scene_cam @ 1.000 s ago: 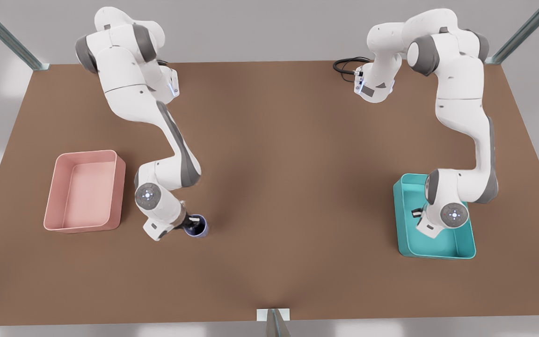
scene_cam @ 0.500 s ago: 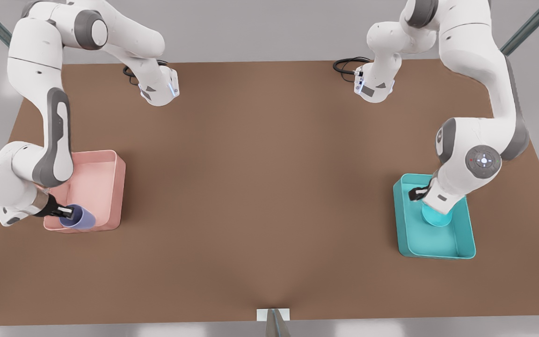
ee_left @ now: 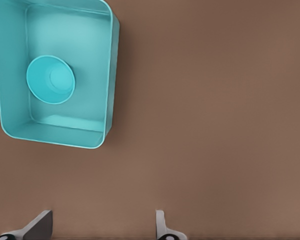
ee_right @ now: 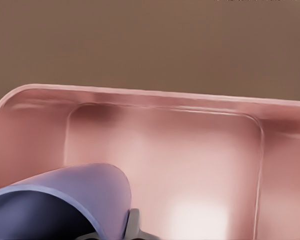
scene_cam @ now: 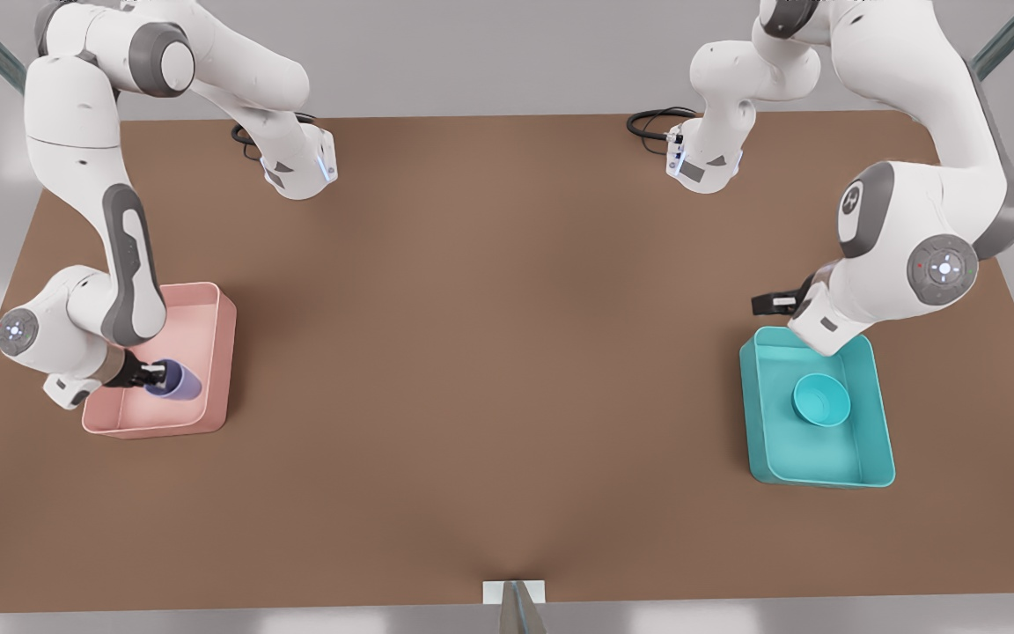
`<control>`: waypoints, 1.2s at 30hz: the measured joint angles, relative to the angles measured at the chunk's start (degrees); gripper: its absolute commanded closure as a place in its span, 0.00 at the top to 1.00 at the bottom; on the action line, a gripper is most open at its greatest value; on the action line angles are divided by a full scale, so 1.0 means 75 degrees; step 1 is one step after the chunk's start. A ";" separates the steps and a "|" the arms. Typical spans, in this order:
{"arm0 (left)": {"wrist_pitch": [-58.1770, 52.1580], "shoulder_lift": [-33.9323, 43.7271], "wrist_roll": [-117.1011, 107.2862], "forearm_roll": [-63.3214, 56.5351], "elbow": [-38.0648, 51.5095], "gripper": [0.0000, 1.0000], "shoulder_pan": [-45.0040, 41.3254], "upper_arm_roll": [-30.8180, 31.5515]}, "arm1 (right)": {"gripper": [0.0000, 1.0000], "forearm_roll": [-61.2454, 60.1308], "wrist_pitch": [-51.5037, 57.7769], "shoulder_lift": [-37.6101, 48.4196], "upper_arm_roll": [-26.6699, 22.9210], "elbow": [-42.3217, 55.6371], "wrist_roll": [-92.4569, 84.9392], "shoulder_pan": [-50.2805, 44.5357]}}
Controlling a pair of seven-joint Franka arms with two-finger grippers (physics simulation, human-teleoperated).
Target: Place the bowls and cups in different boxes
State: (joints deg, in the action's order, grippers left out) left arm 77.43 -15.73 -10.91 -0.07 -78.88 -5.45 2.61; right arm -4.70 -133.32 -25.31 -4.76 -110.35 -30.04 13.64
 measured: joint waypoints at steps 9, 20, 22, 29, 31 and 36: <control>-0.0191 -0.0011 0.0065 -0.0011 0.0049 1.00 0.0003 0.0002 | 1.00 -0.0017 -0.0735 -0.0440 0.0017 0.0020 -0.0700 0.0013; -0.0270 -0.0002 0.0113 -0.0031 0.0049 1.00 0.0012 0.0002 | 1.00 0.0014 -0.0828 -0.0424 0.0033 0.0114 -0.0752 0.0031; -0.0282 0.0001 0.0116 -0.0032 0.0049 1.00 0.0004 0.0010 | 1.00 -0.0045 -0.0703 -0.0221 0.0030 0.0119 -0.0868 0.0026; -0.0311 0.0002 0.0124 -0.0042 0.0049 1.00 -0.0002 0.0014 | 1.00 -0.0104 0.0703 0.0202 0.0071 0.1525 -0.1105 -0.0237; -0.0313 0.0002 0.0125 -0.0044 0.0049 1.00 0.0000 0.0014 | 1.00 -0.0026 0.1476 0.0163 0.0063 0.2264 -0.0850 -0.0828; -0.0322 0.0002 0.0129 -0.0045 0.0049 1.00 0.0000 0.0014 | 1.00 0.0124 0.3289 0.1336 0.0073 0.2671 0.0163 -0.1625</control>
State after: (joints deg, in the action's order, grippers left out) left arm 75.02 -15.71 -9.95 -0.41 -78.51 -5.45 2.72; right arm -3.77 -108.65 -15.29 -4.21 -90.32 -28.82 1.45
